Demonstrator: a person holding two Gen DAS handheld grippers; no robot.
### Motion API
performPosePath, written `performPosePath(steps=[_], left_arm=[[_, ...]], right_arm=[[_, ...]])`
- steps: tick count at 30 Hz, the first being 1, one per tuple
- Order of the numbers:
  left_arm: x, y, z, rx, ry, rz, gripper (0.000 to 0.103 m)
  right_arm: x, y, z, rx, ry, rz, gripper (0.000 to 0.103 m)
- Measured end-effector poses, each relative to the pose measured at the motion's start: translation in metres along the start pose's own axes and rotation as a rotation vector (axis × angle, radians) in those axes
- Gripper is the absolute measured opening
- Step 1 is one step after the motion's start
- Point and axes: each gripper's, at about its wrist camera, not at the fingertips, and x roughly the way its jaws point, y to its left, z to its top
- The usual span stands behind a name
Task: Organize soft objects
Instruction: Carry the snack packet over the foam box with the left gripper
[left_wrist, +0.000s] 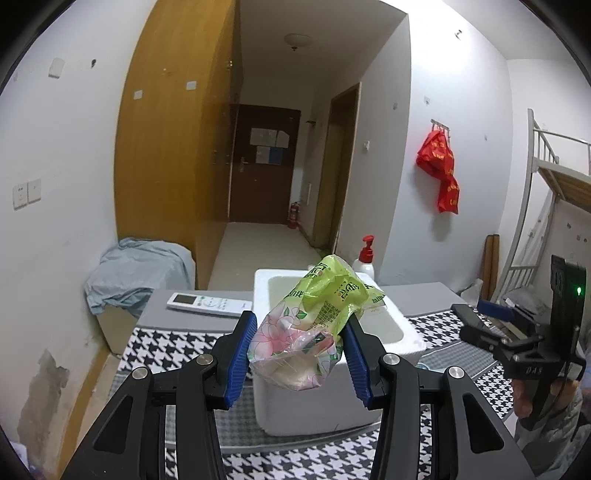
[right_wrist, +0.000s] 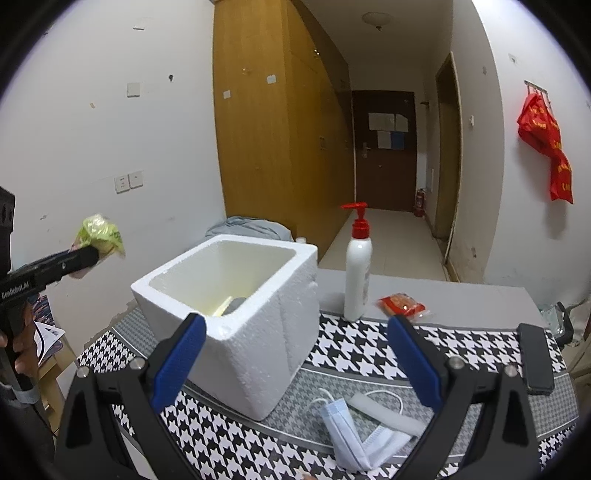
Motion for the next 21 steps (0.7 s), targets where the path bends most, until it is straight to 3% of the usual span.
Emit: performPosePath(steps=[21], left_arm=[[0.056,-0.018,0.016,0.016,0.077,-0.044,0.048]], right_arm=[[-0.006,-0.035,-0.026,0.010,0.041,-0.076,0.100]])
